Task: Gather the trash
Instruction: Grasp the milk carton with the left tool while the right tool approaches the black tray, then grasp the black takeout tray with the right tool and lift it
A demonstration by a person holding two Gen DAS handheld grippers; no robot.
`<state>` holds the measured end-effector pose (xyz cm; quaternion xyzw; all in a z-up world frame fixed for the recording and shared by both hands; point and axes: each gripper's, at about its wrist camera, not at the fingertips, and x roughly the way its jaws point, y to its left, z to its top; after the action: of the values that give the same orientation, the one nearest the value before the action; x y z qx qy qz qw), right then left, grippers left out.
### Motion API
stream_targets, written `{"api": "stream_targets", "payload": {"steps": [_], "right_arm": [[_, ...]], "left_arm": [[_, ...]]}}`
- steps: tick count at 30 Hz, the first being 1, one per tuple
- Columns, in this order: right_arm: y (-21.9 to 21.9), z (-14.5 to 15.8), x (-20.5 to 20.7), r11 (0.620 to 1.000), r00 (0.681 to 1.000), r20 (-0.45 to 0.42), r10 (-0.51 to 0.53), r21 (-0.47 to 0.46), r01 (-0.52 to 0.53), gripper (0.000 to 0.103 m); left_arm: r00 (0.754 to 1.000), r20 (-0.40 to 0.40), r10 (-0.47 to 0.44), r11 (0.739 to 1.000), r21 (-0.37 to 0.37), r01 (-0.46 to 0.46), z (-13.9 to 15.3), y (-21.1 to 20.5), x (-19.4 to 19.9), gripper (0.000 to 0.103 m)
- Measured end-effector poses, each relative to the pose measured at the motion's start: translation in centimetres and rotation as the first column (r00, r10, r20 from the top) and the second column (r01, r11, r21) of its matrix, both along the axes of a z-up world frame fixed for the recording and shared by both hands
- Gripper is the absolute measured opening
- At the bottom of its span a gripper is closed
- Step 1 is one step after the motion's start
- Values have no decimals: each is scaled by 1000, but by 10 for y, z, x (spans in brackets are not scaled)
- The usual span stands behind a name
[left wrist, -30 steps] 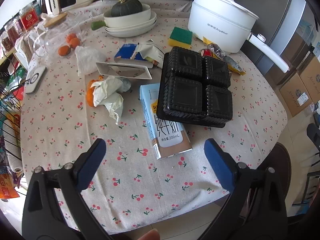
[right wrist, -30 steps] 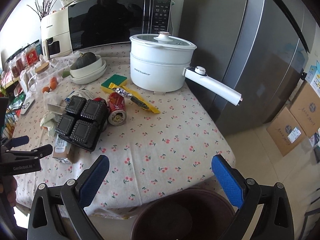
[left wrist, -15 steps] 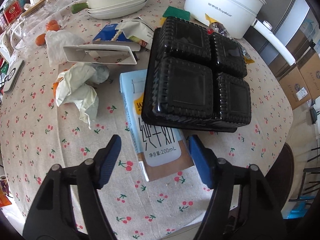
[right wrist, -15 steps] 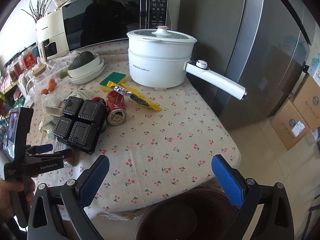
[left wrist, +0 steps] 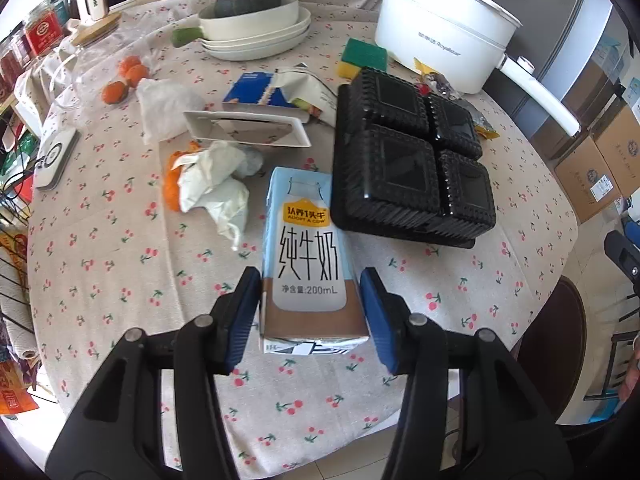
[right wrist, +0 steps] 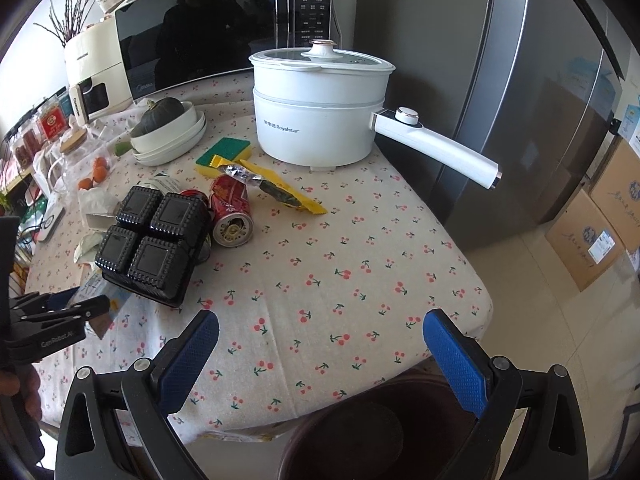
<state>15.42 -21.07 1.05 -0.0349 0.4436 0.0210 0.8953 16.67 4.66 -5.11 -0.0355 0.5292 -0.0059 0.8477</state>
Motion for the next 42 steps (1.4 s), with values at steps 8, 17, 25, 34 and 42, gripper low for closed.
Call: {"api": "stream_targets", "payload": {"steps": [8,17,25,34,42], "right_arm": [[36,-13,20,996,995,-66,80,36,-78,103],[104,-58,72,947,968,-156,197,284,-148,89],[119,-92,90,904,956,-208,209,413,-108,70],[119,-64,66,889,945,-164,282,415,-193,46],[95,-28,32,907,952,-103,288,347,-237,37]], "left_arm": [[995,64,81,997,11,-82,21,42,-19,53],[988,106,112,994,-10,-112,34,59,-25,53],[990,104,100,995,-14,-99,35,64,-27,53],[991,115,72,997,-6,-71,37,52,-32,53],[991,130,30,999,17,-32,38,34,-34,53]]}}
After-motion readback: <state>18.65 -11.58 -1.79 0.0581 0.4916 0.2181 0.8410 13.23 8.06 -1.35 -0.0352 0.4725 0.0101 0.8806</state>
